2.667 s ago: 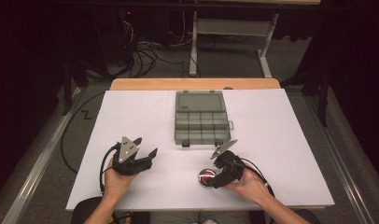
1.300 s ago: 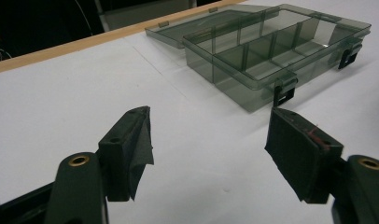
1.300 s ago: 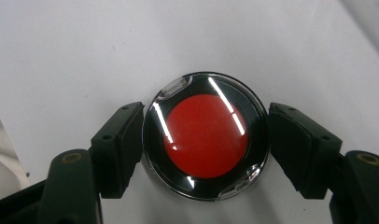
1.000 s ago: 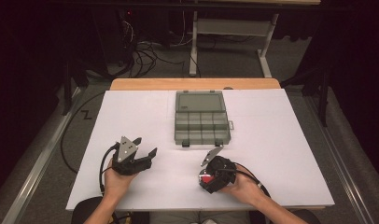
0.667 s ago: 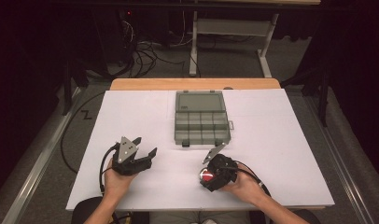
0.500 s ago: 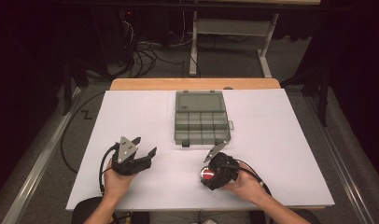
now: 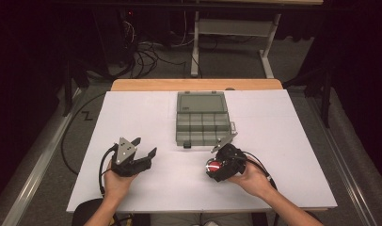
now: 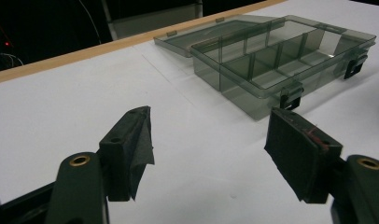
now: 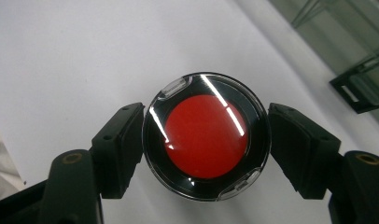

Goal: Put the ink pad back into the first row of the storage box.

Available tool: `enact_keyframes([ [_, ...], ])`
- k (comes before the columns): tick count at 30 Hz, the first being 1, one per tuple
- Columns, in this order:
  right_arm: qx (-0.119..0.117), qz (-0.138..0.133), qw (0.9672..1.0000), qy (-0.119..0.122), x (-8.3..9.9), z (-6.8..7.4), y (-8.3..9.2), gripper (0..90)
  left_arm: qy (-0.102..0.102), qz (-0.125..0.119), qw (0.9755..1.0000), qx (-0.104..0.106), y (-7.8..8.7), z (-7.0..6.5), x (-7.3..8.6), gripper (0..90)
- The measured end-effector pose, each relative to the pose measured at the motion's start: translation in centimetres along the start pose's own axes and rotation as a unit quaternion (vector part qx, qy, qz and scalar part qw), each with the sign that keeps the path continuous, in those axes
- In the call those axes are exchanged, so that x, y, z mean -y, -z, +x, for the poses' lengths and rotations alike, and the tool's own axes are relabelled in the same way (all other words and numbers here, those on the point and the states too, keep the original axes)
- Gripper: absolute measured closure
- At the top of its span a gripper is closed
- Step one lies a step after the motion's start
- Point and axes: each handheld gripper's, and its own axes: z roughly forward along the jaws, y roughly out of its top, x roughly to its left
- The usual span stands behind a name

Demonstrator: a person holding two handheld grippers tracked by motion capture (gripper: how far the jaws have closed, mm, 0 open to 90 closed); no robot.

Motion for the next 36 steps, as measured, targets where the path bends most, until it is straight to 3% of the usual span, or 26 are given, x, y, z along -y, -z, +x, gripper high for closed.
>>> enact_keyframes([
  [15,0.014,-0.010,0.9995,-0.027,-1.4,-2.3,1.7,31.6,0.007,-0.010,0.9999,0.008,0.2,0.0,0.1,31.5],
  [36,0.029,-0.006,0.9981,-0.054,-2.8,-5.2,2.0,31.6,0.003,-0.009,0.9999,0.004,0.2,-0.1,0.1,31.7],
])
